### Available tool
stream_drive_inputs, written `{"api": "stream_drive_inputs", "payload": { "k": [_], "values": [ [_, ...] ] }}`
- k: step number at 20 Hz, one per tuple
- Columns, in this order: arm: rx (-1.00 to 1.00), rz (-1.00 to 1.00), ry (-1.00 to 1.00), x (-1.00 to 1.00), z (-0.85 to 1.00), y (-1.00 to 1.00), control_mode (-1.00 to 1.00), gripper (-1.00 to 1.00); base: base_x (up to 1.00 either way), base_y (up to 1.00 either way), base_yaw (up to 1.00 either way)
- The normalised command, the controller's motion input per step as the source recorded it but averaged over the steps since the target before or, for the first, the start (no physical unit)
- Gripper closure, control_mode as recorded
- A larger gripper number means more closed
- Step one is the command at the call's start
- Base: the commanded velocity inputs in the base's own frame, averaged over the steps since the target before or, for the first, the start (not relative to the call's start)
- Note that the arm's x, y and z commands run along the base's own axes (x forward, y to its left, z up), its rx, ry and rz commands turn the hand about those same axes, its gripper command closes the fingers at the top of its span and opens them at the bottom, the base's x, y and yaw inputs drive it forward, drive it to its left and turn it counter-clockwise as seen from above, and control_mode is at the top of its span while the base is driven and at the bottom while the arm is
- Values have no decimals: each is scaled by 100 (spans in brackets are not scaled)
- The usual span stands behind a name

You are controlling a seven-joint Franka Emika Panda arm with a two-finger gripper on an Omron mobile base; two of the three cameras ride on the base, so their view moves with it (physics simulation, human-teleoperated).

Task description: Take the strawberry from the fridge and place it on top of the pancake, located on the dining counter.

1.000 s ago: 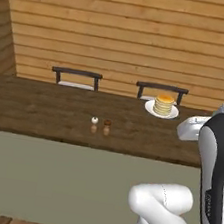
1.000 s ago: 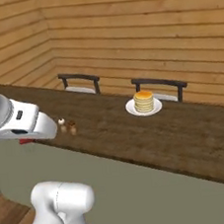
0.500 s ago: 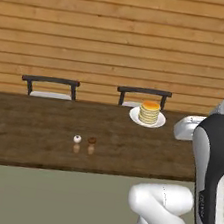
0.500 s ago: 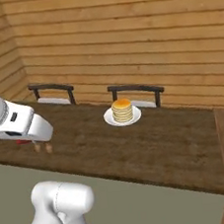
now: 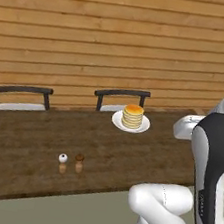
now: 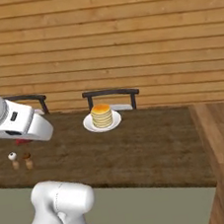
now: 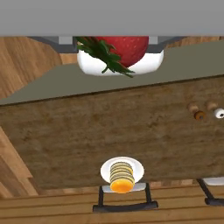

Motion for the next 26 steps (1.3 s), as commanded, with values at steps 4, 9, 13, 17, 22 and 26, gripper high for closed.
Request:
{"api": "stream_drive_inputs", "payload": {
  "k": [4, 9, 13, 17, 22, 26],
  "values": [
    [0, 0, 0, 0, 0, 0, 100, 100, 72, -26, 7],
    [0, 0, 0, 0, 0, 0, 100, 100, 85, -10, 2],
    [0, 4, 16, 100, -2, -25, -100, 100, 0, 0, 0],
    [0, 4, 14, 100, -20, -14, -100, 100, 0, 0, 0],
    [0, 0, 9, 100, -46, -3, -100, 100, 0, 0, 0],
    [0, 0, 13, 100, -57, -4, -100, 100, 0, 0, 0]
  ]
}}
